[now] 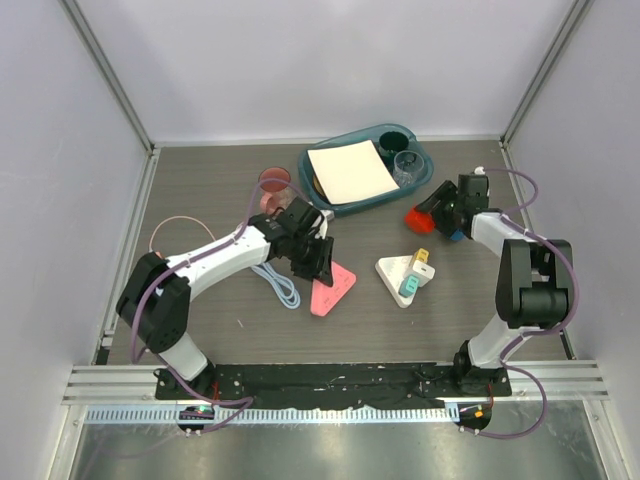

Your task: Pull the plug off the socket

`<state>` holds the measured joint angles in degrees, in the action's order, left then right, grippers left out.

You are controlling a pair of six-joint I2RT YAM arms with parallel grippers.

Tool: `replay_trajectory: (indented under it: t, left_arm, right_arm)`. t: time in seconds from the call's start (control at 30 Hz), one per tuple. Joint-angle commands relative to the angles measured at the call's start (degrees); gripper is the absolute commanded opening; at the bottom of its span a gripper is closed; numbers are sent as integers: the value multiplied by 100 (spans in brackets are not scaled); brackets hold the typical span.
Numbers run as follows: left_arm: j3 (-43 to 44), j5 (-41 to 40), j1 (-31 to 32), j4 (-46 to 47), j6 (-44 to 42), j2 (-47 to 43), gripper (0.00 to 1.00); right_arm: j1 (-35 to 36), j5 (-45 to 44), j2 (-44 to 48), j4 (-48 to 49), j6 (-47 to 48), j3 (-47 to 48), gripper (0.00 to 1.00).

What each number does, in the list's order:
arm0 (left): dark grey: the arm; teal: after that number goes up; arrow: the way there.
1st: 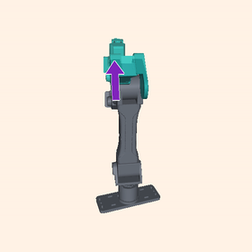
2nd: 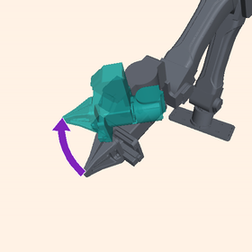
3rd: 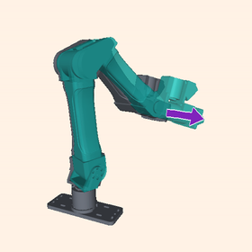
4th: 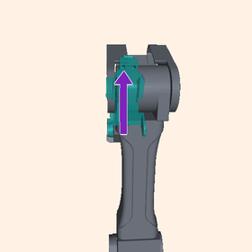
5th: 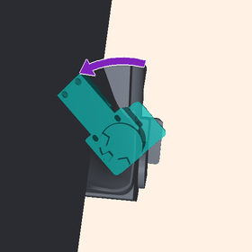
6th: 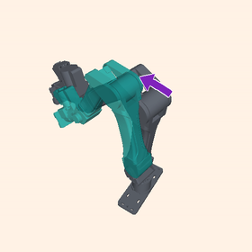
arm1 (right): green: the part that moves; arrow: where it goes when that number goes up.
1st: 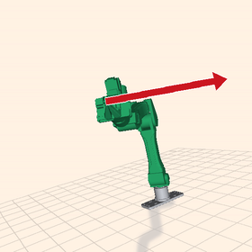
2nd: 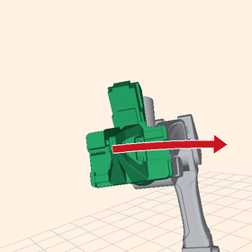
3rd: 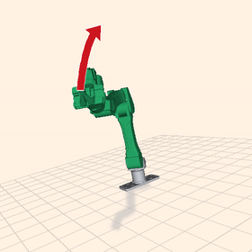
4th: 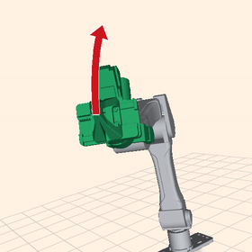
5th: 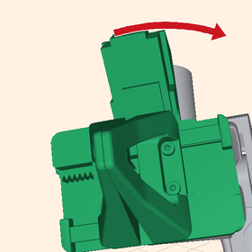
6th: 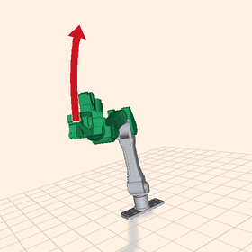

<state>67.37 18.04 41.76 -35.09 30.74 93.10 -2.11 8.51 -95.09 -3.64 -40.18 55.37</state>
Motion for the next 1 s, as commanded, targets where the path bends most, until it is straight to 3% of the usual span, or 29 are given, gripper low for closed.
replay_trajectory:
  t: [0.0, 0.1, 0.13, 0.23, 0.37, 0.73, 0.97]
  left_arm:
    - [74, -10, -10, -68, -95, 6, 41]
    - [109, 23, -10, -173, -130, -20, 51]
    - [83, -11, -10, -139, -121, -63, 59]
    - [65, -282, -10, -199, -147, -231, 71]
    - [100, -442, -10, -253, -200, -432, 82]
    - [-40, -1566, -10, -138, -209, -1434, 87]
    - [-111, -1927, -19, -68, -165, -1751, 87]
  right_arm:
    - [-9, -86, 368, -4, 2, 26, 64]
    - [-9, -87, 552, -93, -68, -35, 70]
    - [-9, -104, 701, -93, -86, -70, 74]
    - [-9, -314, 939, -330, -34, 34, 80]
    - [-9, -500, 1482, -1032, 55, 219, 80]
    - [210, -754, 2968, -2368, 203, -246, 69]
    - [1403, -1526, 3655, -3483, -164, -440, 75]
